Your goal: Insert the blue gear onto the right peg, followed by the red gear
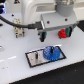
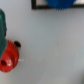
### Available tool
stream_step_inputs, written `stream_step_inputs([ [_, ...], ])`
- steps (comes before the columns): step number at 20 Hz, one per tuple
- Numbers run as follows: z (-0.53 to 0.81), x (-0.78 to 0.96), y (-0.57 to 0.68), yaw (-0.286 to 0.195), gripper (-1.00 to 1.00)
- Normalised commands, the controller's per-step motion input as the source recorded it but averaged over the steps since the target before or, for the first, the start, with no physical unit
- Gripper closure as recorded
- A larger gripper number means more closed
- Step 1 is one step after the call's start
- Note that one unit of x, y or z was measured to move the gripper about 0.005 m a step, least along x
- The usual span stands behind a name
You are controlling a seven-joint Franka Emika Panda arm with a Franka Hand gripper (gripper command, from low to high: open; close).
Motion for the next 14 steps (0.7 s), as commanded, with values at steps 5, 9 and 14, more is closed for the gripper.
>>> stream_step_inputs([
  [5,0.02,-0.51,0.51,0.000,-1.00],
  [9,0.02,-0.50,0.51,0.000,-1.00],
  [14,-0.09,-0.38,0.45,0.000,-1.00],
])
